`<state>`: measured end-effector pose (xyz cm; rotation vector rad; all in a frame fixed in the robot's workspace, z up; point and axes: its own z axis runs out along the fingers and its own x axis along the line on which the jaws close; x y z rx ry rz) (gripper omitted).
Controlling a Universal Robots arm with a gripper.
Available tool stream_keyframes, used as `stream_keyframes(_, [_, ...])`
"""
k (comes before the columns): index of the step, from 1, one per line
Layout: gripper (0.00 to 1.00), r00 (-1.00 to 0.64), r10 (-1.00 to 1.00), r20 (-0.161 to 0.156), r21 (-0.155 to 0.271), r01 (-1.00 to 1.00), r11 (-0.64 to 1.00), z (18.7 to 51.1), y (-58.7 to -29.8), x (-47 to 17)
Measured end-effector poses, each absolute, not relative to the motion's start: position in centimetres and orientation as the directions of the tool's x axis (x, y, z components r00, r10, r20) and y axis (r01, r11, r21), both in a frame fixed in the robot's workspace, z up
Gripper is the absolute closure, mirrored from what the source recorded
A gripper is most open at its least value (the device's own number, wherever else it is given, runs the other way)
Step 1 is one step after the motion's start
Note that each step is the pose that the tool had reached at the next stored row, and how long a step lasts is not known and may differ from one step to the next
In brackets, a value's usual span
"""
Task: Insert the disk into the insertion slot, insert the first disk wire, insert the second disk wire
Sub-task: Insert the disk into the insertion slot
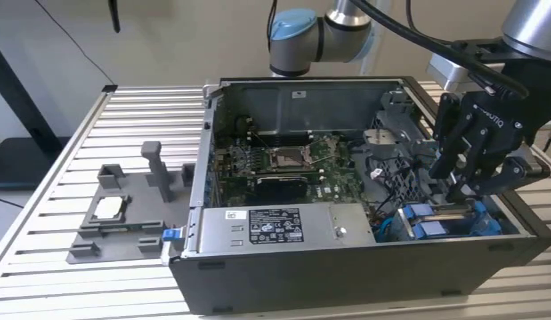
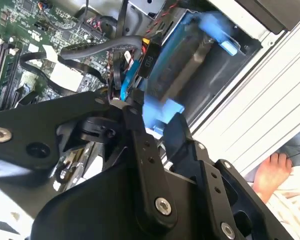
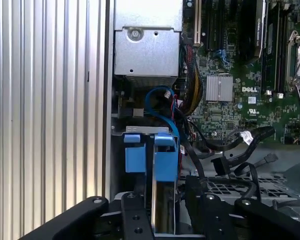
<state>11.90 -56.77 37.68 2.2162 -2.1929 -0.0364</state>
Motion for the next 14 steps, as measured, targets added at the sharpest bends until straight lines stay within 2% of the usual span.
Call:
stream_keyframes(1, [0.53, 0.01, -1.0, 0.0, 0.033, -0.999, -0.01, 37.7, -56.8, 11.9])
stream_keyframes(14, [0.53, 0.011, -1.0, 0.001, 0.024, -1.0, -0.011, 39.7, -56.7, 11.9])
